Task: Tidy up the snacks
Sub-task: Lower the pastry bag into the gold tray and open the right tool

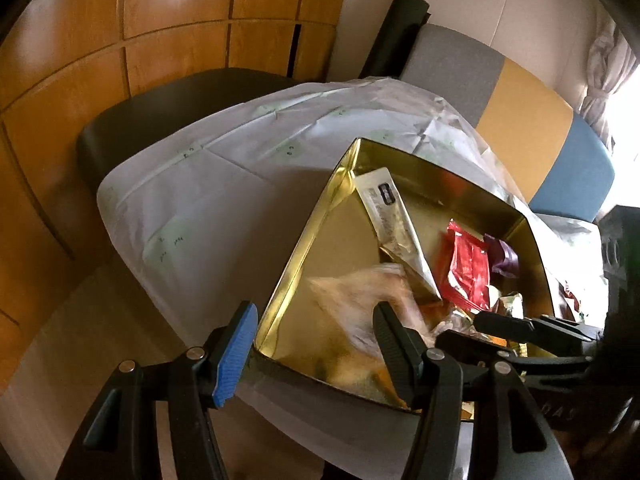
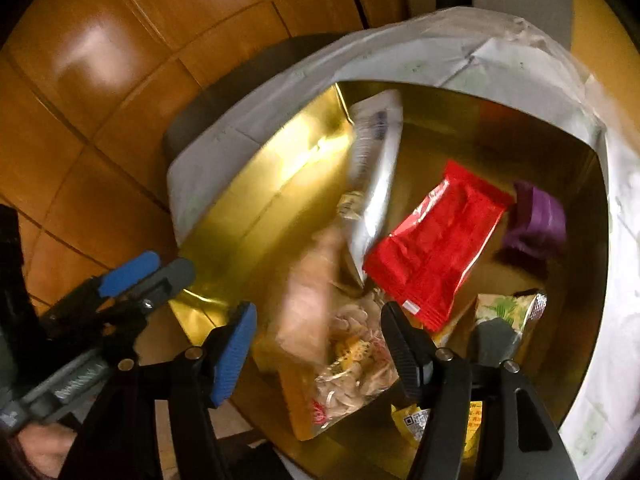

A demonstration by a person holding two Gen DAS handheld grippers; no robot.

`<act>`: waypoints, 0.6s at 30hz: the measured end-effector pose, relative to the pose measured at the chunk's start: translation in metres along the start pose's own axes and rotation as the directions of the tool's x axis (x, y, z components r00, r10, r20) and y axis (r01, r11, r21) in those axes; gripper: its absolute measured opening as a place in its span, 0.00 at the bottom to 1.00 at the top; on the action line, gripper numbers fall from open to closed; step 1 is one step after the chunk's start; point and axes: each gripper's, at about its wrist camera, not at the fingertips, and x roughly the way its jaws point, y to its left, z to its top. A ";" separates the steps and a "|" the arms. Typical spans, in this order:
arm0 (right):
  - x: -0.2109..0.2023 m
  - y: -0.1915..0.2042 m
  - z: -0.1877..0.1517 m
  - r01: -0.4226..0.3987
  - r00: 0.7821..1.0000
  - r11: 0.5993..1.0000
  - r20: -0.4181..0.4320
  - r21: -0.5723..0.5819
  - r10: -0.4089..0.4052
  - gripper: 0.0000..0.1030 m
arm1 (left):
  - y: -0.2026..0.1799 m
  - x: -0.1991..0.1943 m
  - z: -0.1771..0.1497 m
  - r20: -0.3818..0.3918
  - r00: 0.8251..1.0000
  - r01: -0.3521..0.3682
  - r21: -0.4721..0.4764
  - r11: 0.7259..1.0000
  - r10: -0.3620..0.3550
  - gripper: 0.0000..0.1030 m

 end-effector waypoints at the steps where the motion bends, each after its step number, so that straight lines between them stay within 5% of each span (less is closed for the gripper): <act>1: 0.001 0.001 -0.002 0.024 1.000 1.000 -0.001 -0.012 -0.024 0.58 | -0.001 0.000 0.000 0.005 1.000 -0.003 0.005 1.000 0.003 0.59; 4: 0.000 0.000 -0.006 0.048 0.999 0.999 -0.011 -0.025 -0.048 0.47 | -0.005 0.000 0.000 0.003 1.000 0.005 0.018 1.000 -0.005 0.59; 18: -0.055 0.000 -0.029 0.146 0.981 0.988 0.138 -0.058 -0.137 0.55 | -0.035 -0.016 -0.005 0.035 0.999 0.021 0.105 0.994 -0.024 0.59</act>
